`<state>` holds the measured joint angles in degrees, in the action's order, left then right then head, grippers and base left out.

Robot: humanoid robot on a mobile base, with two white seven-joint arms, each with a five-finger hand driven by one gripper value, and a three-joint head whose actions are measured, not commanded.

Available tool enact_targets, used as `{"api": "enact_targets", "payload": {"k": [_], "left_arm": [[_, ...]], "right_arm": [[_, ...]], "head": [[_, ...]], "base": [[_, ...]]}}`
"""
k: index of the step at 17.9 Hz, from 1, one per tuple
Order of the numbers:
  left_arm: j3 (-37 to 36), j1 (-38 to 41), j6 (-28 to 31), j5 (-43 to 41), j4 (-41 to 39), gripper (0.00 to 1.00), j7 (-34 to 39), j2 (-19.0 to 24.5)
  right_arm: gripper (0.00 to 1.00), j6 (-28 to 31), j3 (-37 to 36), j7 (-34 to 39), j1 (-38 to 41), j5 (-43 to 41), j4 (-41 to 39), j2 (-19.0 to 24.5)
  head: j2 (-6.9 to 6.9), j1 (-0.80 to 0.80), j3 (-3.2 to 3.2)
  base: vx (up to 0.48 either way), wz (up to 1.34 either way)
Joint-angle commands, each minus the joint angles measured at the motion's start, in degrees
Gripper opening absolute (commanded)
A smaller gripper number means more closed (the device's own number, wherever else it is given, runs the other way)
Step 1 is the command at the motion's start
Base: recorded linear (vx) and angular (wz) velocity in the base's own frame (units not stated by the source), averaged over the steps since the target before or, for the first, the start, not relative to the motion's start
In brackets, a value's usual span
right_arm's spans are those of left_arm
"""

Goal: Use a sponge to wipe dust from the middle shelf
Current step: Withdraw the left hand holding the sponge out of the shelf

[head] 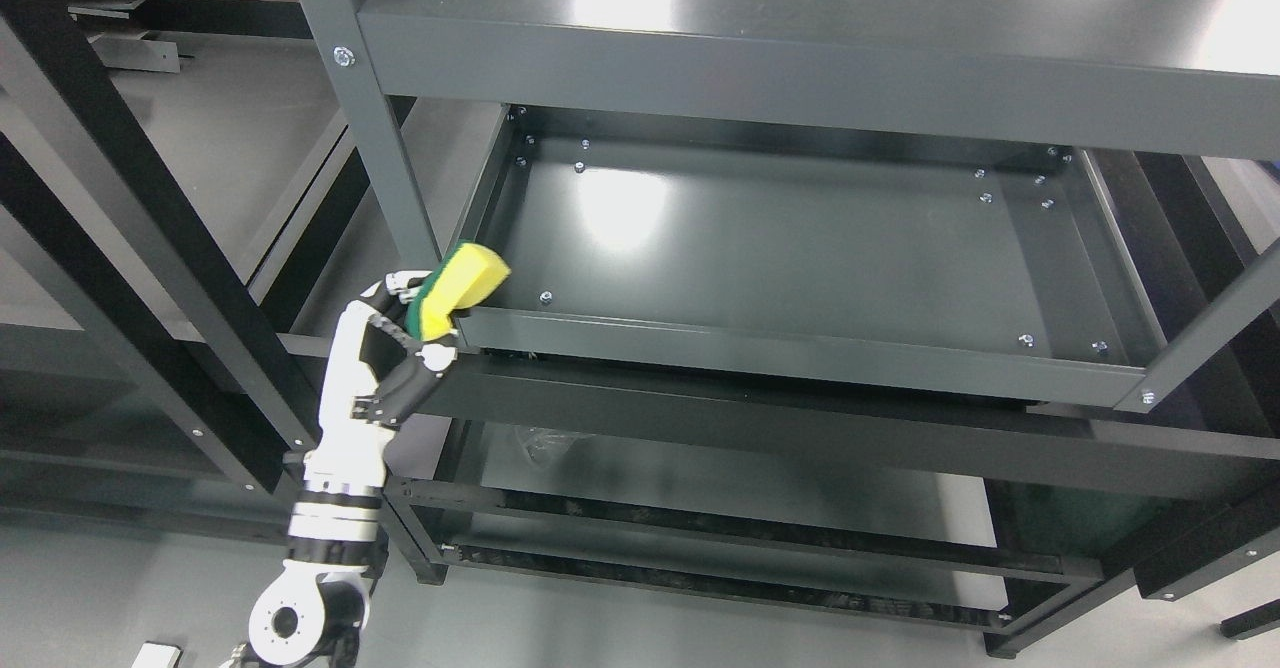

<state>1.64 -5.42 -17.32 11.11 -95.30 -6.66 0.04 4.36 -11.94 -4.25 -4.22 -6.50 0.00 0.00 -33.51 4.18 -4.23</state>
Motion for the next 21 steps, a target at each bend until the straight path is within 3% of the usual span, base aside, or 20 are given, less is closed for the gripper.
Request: {"api": "enact_targets", "payload": {"k": [1, 4, 7, 15, 21], "left_arm": [[3.4, 2.4, -1.2, 1.1, -2.5, 0.0, -1.1, 1.0], [-2.7, 4.3, -4.2, 1.0, -2.6, 0.0, -5.5, 1.0], [-8.2, 4.5, -4.6, 0.7, -2.5, 0.01, -5.2, 1.0], [-3.5, 2.2, -0.4, 0.6, -2.6, 0.01, 5.4, 1.0], [-5.4, 0.9, 1.5, 0.7, -4.1, 0.0, 5.3, 1.0]], "right_arm": [[1.0, 0.0, 0.0, 0.0, 0.0, 0.0, -1.0, -1.0], [1.0, 0.0, 0.0, 0.0, 0.0, 0.0, -1.0, -1.0], [1.0, 0.0, 0.0, 0.0, 0.0, 0.0, -1.0, -1.0], [1.0, 0.0, 0.0, 0.0, 0.0, 0.0, -1.0, -1.0], [1.0, 0.0, 0.0, 0.0, 0.0, 0.0, -1.0, -1.0]], "head": [[0.0, 0.0, 0.0], [0.0, 0.0, 0.0], [0.0, 0.0, 0.0], [0.0, 0.0, 0.0], [0.0, 0.0, 0.0]], "base": [[0.0, 0.0], [0.0, 0.0], [0.0, 0.0], [0.0, 0.0], [0.0, 0.0]]}}
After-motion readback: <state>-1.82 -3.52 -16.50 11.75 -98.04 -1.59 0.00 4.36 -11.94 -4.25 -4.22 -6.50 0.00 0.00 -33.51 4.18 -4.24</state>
